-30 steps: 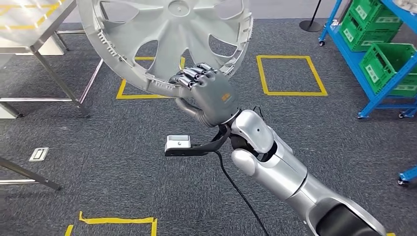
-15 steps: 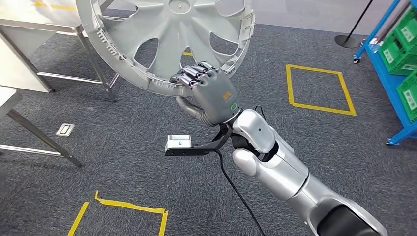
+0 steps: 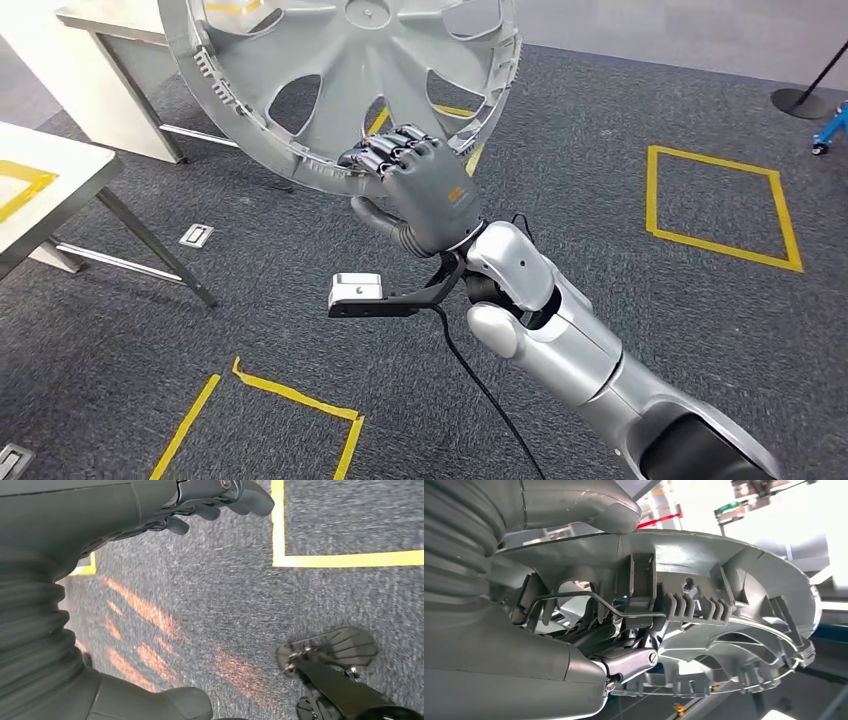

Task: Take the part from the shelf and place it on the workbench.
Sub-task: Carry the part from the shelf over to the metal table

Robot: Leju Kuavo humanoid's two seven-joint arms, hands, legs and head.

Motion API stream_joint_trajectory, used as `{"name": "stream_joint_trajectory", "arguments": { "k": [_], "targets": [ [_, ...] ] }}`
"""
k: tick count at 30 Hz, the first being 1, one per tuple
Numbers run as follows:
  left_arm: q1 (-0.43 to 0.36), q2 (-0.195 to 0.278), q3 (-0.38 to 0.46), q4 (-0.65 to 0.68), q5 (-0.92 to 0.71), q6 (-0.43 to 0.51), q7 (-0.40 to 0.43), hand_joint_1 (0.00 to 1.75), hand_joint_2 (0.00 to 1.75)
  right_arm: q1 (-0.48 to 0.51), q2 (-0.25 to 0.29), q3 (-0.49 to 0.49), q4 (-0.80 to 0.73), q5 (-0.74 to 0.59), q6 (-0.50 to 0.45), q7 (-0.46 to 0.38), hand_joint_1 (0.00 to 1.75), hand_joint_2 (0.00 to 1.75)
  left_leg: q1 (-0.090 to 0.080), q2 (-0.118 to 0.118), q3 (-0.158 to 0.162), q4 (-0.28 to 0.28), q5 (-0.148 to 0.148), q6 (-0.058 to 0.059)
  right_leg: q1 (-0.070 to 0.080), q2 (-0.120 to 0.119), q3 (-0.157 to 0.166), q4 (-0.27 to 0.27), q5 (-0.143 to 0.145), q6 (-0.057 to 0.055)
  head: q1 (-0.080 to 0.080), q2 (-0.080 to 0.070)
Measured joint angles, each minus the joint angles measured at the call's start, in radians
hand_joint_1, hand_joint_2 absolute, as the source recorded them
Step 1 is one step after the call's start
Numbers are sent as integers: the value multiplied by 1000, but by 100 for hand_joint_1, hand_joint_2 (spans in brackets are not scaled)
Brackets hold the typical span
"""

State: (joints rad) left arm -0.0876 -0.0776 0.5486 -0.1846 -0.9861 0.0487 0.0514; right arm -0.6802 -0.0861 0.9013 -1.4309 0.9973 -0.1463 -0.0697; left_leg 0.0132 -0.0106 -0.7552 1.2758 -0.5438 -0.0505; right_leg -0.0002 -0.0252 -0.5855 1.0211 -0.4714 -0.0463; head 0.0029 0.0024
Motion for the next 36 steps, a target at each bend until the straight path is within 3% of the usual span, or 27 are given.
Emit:
{"name": "stream_joint_trajectory", "arguments": {
  "k": [1,2,4,6,7,9,10,12,14,15,16,17,18,20,22,24,25,27,29,31,32,33,36],
  "targets": [
    [0,0,0,0,0,0,1,0,175,1,0,0,0,0,1,0,175,175,1,4,-5,19,-1,-1,0,-13,0,1,-1,0,0,0],
    [0,1,0,0,0,0,2,0,175,1,0,0,0,1,1,-1,175,175,1,7,11,-4,16,-2,0,-26,0,2,-2,1,0,0],
    [-1,3,0,0,0,0,2,0,175,0,0,0,0,0,2,-1,175,175,0,33,82,-130,68,-1,1,-49,0,7,-6,6,0,0],
    [-2,3,0,-1,0,0,1,0,175,0,-1,0,0,0,2,-2,175,175,-5,61,135,-228,93,11,6,-69,-2,13,-12,15,0,0],
    [-2,3,0,-2,-1,0,0,0,175,0,-1,-1,0,0,1,-3,175,175,-7,65,141,-243,92,19,9,-77,-2,14,-13,20,0,0],
    [-1,3,0,-1,-2,0,-1,0,175,0,-2,-1,0,1,0,-6,175,175,-8,44,138,-242,95,36,10,-92,0,14,-16,29,1,0],
    [0,3,0,-1,-2,0,-1,0,175,0,-2,-1,0,1,0,-7,175,175,-7,34,138,-243,97,42,8,-85,0,19,-21,35,1,0],
    [-1,3,0,-1,-2,0,-1,0,175,1,-3,-1,0,1,-1,-9,175,175,-2,16,137,-246,102,52,2,-40,-23,78,-60,46,3,0],
    [-3,4,0,-2,-2,0,-1,0,175,3,-7,-1,1,1,-2,-9,175,175,0,-6,135,-245,104,57,-2,7,-84,211,-125,53,6,0],
    [-4,4,0,-2,-2,0,-1,0,175,6,-9,-1,2,1,-2,-9,175,175,0,-18,134,-245,104,58,-2,16,-115,273,-146,54,6,0],
    [-4,4,0,-2,-2,0,-1,0,175,9,-11,-1,2,1,-2,-9,175,175,-1,-32,134,-244,104,58,-2,19,-132,303,-149,53,6,0],
    [-3,4,0,-2,-2,-1,-1,0,175,12,-11,-1,3,2,-2,-9,175,175,-1,-45,133,-243,105,57,-1,22,-130,293,-131,50,6,0],
    [-3,3,0,-2,-2,-1,0,0,175,13,-11,-1,4,2,-2,-9,175,175,-1,-59,133,-242,106,56,-1,28,-108,243,-97,46,6,0],
    [-4,2,0,-2,-3,-2,0,0,175,14,-11,-1,5,2,-3,-8,175,175,0,-84,132,-241,108,51,-2,69,-41,99,-30,37,5,0],
    [-4,1,0,-2,-5,-2,0,0,175,15,-12,-1,5,4,-4,-10,175,175,4,-104,125,-242,114,40,1,99,-8,21,-5,33,4,0],
    [-2,2,0,-1,-8,-3,0,0,175,15,-12,-1,5,6,-5,-11,175,175,7,-124,119,-248,121,25,4,87,-7,13,-2,28,5,0],
    [-1,2,0,-1,-9,-4,0,0,175,15,-11,-1,5,7,-6,-10,175,175,7,-119,117,-249,121,20,3,76,-6,8,1,23,5,0],
    [-1,2,0,-1,-11,-4,0,0,175,15,-9,-1,6,6,-7,-8,175,175,1,-70,96,-212,96,13,-2,49,-1,-2,7,10,1,0],
    [-4,1,0,-1,-11,-3,1,0,175,18,-9,-2,6,7,-9,-8,175,175,-1,-12,44,-97,33,9,-2,23,0,-5,8,2,-4,0],
    [-5,1,0,-1,-10,-1,3,0,175,23,-9,-2,6,10,-10,-8,175,175,0,2,-5,16,-10,3,-1,-4,-1,-5,7,1,-5,0],
    [-5,1,0,-1,-10,0,5,0,175,25,-8,-2,6,13,-10,-9,175,175,1,4,-7,29,-7,1,-1,-16,-1,-4,6,2,-5,0],
    [-4,1,0,-1,-10,1,7,0,175,28,-8,-2,5,16,-10,-9,175,175,1,8,11,1,13,1,-1,-29,0,-4,5,3,-5,0],
    [-6,0,0,-2,-13,4,11,0,175,31,-8,-2,2,27,-8,-2,175,175,-5,55,122,-197,87,9,3,-64,2,2,-3,14,-5,0]
  ]
}}
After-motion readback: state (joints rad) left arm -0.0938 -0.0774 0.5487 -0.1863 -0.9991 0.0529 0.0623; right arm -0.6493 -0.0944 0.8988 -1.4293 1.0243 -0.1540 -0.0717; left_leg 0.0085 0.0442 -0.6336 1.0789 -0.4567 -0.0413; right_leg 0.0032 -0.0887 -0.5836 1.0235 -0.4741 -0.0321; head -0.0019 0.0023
